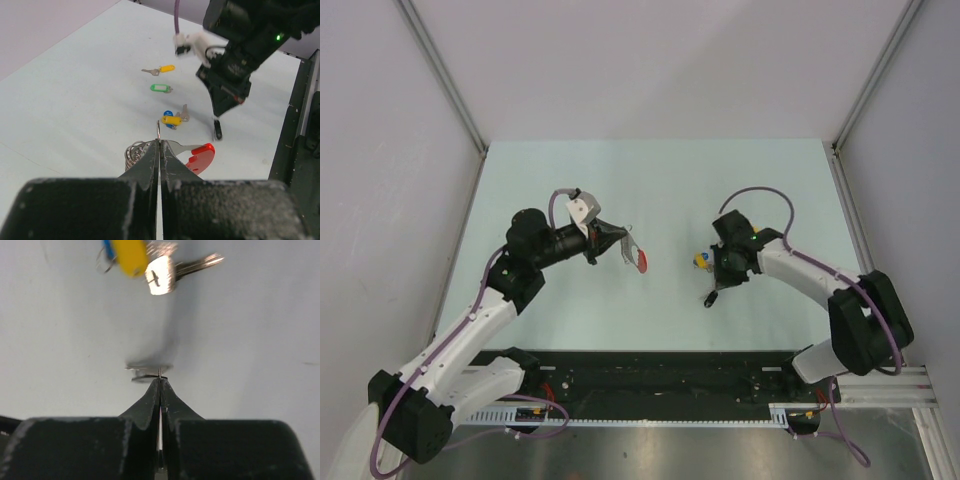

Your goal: Put the keys on the keyring

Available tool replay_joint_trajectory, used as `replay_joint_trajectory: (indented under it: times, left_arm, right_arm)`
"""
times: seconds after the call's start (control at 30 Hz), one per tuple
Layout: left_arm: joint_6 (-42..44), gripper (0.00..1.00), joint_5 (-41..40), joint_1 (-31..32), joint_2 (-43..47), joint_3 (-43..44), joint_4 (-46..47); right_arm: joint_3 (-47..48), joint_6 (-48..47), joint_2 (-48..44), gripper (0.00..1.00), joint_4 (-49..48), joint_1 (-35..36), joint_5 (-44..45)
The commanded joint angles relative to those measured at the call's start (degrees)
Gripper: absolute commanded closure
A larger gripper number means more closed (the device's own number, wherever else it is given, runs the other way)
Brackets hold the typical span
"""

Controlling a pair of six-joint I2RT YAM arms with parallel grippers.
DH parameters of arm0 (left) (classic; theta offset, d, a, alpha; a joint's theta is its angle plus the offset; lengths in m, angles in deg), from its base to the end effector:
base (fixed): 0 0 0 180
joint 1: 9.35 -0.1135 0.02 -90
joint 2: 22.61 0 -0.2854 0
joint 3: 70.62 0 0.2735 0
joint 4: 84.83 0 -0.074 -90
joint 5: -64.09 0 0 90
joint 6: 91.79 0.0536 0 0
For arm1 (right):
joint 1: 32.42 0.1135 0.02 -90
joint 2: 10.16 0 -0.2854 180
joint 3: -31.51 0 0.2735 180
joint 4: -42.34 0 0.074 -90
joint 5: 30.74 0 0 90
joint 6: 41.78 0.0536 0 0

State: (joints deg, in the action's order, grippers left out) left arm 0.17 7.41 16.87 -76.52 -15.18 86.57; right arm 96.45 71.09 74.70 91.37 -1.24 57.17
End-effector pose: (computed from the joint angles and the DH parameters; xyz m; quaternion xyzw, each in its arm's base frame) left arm 0.2051 -0.1339 0.3368 0.3589 0.6501 -0.3433 0.5751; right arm 0.2534 0.1556 0.1855 -0.0745 0.9802 0.0990 0.1545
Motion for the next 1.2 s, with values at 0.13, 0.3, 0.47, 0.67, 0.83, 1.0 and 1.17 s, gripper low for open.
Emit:
replay_joint_trajectory:
  times: [0.13,0.3,0.47,0.67,0.83,1.0,1.17]
  left_arm:
    - [0.5,0.99,-0.1,-0.4,1.3,2.9,1.7]
    - [0.4,1.00,-0.1,-0.4,1.3,2.9,1.7]
    - [0.5,1.00,-0.2,-0.5,1.1,2.9,1.6]
    - [0.3,1.00,-0.2,-0.4,1.0,3.0,1.5]
    - [0.5,1.00,-0.4,-0.4,1.0,3.0,1.4]
    - [0.6,1.00,-0.6,-0.4,1.2,3.1,1.1]
    - [0.6,0.99,-1.0,-0.5,1.0,3.1,0.8]
  right_arm:
    - [1.9,-1.6,-10.7,1.00,2.0,-9.5,15.9]
    - [0.1,1.9,-6.3,1.00,1.7,-9.5,15.6]
    - [-2.5,7.9,-2.9,1.00,0.3,-4.5,12.0]
    - [-4.7,13.7,-1.0,1.00,-2.6,3.2,7.6]
    - [-4.6,17.5,2.8,1.00,-7.7,9.0,4.4]
    - [-4.6,19.7,6.2,1.00,-14.8,10.9,-0.2]
    - [-3.2,19.6,7.0,1.00,-18.6,11.3,0.0]
